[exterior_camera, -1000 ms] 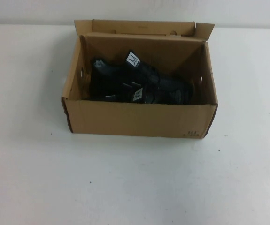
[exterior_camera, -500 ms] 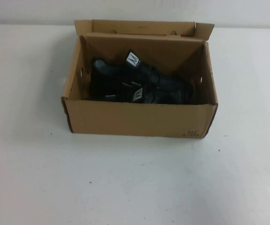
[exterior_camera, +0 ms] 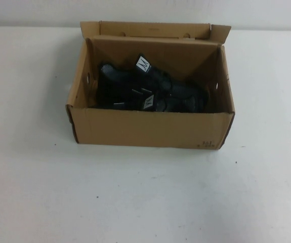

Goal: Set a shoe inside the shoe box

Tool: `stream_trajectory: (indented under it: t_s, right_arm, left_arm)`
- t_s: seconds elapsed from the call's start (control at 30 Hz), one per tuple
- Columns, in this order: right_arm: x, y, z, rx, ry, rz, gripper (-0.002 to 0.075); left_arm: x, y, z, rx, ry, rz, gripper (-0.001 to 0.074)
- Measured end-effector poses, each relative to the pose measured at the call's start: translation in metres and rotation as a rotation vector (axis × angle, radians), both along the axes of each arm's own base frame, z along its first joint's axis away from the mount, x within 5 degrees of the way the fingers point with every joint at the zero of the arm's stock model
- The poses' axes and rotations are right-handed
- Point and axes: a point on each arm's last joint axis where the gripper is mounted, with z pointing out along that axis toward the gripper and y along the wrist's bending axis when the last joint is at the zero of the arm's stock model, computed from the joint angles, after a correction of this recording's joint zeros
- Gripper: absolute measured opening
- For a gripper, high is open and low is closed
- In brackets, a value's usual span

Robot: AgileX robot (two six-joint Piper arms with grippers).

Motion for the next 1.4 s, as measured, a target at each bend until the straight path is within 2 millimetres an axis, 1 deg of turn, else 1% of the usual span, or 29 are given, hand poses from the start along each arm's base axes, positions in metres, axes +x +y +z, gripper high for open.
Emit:
stream_trajectory:
  t_s: [0.4, 1.4]
  right_arm:
    - [-0.0001, 0.0, 0.0, 0.0, -0.001, 0.0, -0.0017]
    - [-0.0001, 0.0, 0.0, 0.0, -0.001, 0.0, -0.0017]
  left_arm:
    - [-0.0015, -0.0025, 0.0, 0.0, 0.0, -0.04, -0.0001]
    - [-0.0014, -0.0024, 0.0, 0.0, 0.0, -0.039, -0.0001]
